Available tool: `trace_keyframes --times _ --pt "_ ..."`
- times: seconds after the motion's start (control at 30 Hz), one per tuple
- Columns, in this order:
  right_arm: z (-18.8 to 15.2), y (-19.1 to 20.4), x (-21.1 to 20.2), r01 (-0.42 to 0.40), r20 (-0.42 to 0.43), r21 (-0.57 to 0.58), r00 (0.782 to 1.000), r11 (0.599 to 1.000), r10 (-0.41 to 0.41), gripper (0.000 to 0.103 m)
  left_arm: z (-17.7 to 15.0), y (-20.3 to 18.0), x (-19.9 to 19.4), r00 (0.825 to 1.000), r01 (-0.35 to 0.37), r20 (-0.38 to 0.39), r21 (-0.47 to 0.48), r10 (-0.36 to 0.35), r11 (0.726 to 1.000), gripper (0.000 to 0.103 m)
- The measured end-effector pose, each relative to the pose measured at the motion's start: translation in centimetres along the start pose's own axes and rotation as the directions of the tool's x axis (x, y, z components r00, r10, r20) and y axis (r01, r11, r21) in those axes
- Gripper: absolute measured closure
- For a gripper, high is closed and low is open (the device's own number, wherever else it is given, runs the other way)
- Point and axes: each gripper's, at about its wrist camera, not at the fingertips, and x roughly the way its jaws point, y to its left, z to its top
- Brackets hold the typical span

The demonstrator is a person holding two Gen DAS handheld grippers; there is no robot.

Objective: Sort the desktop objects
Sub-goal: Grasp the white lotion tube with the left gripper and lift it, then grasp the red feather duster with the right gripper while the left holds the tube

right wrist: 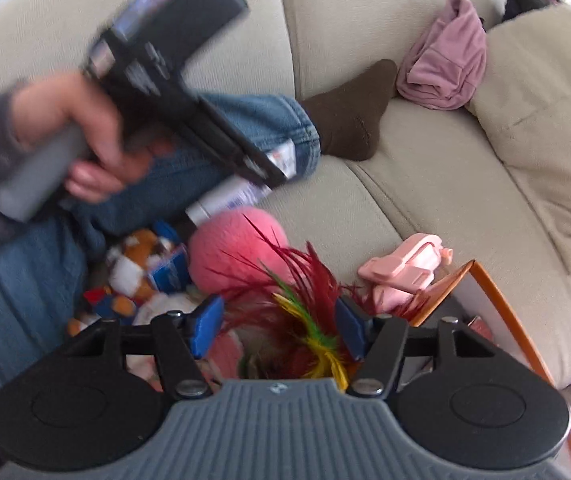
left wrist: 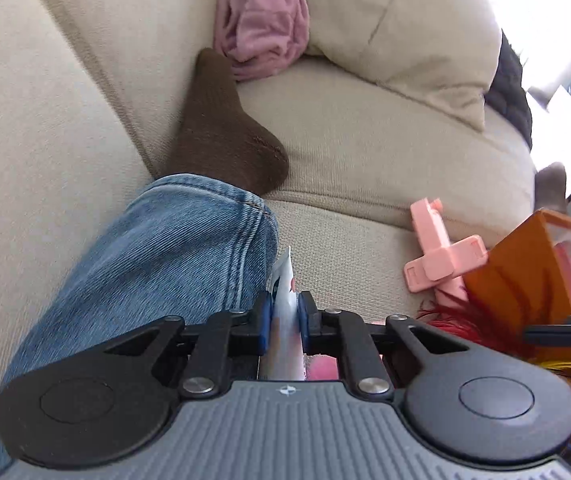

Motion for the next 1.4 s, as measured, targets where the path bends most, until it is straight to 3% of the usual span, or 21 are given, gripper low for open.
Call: trace_keyframes --times 0.13,0.2,0.27,0.43,0.57,0.77,0.93,1.07,1.23,1.4 --pt "0.0 0.9 2.5 0.046 -0.058 -0.113 0.997 0.992 -0.053 0.060 -1.2 0.4 -3.5 0.996 0.020 0.086 -0.044 -0.016 0.999 0.087" --pt "-0.1 1.1 3.2 0.065 -0.070 -0.141 0.995 0.988 -0.075 0.085 -1.2 0.7 -5.1 0.991 0.024 0.132 -0.078 -0.014 0.997 0.088" --pt "-0.3 1.2 3.4 0.086 -0.059 -0.151 0.994 0.985 -0.096 0.101 -1.6 1.1 -6.7 0.985 0.034 0.172 -0.113 -0.015 0.993 0.088" --pt "-0.9 1.3 1.3 0.115 0.045 -0.095 0.993 0.989 -0.112 0.103 -1.2 1.3 -8.8 0.968 0.053 0.249 -0.149 -0.015 0.987 0.088" --pt "-1.0 1.3 -1.7 0.152 0.148 -0.017 0.978 0.988 -0.147 0.103 -1.5 0.4 -10.8 0.953 0.069 0.302 -0.144 -0.022 0.987 0.088" --pt "-1.9 1.3 -7.1 0.189 0.283 0.101 0.936 0.977 -0.210 0.103 -1.6 -2.2 -14.2 0.923 0.106 0.380 -0.092 -0.063 0.990 0.088" --pt "-4.2 0.2 -11.5 0.169 0.361 0.229 0.900 0.959 -0.245 0.103 -1.1 -5.6 -15.9 0.904 0.140 0.410 -0.005 -0.125 0.990 0.088" --pt "-6.5 -0.7 -13.9 0.189 0.370 0.295 0.881 0.937 -0.294 0.103 -0.5 -9.2 -15.7 0.897 0.161 0.402 0.090 -0.184 0.983 0.088" --pt "-10.0 -2.6 -15.1 0.250 0.322 0.378 0.867 0.892 -0.379 0.103 -0.1 -13.7 -14.1 0.894 0.213 0.359 0.184 -0.267 0.960 0.088" --pt "-13.8 -5.9 -14.4 0.306 0.214 0.451 0.875 0.838 -0.435 0.103 0.4 -17.4 -11.6 0.892 0.265 0.307 0.242 -0.333 0.933 0.088"
